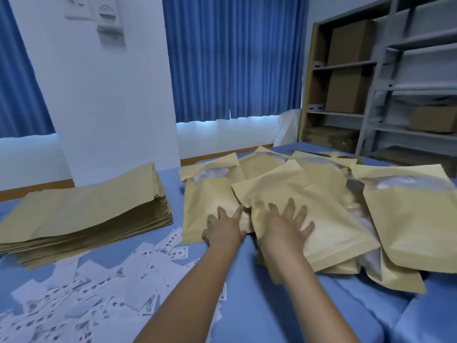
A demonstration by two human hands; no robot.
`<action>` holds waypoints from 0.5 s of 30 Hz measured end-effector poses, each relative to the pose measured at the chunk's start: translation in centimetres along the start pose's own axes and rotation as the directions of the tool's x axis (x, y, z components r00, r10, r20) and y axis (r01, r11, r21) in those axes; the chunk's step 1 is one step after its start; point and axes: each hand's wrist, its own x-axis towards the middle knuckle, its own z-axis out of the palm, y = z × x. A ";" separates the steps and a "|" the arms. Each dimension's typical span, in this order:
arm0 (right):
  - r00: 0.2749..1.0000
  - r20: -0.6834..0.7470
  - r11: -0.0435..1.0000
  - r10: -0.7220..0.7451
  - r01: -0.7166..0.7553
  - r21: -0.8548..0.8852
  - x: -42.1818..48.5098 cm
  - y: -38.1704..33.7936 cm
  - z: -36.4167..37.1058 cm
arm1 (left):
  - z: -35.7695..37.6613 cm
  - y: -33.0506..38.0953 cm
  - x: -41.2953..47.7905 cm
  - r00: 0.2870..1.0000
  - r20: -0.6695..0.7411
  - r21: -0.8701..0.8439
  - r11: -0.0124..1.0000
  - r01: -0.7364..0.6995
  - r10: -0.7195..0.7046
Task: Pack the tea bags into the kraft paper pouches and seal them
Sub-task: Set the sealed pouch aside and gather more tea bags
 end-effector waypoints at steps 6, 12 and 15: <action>0.999 0.034 0.983 0.022 -0.015 -0.183 2.9 0.8 1.9 | 1.5 1.3 4.1 0.989 0.142 -0.071 0.997 -0.027 0.036; 0.992 0.108 0.995 -0.061 0.068 -0.067 9.3 0.6 3.0 | 0.9 -3.1 8.1 0.965 0.019 -0.307 0.920 -0.245 0.263; 0.998 0.028 0.998 -0.056 0.056 -0.022 11.1 0.1 3.6 | -0.3 -4.8 8.4 0.942 -0.100 -0.346 0.877 -0.333 0.319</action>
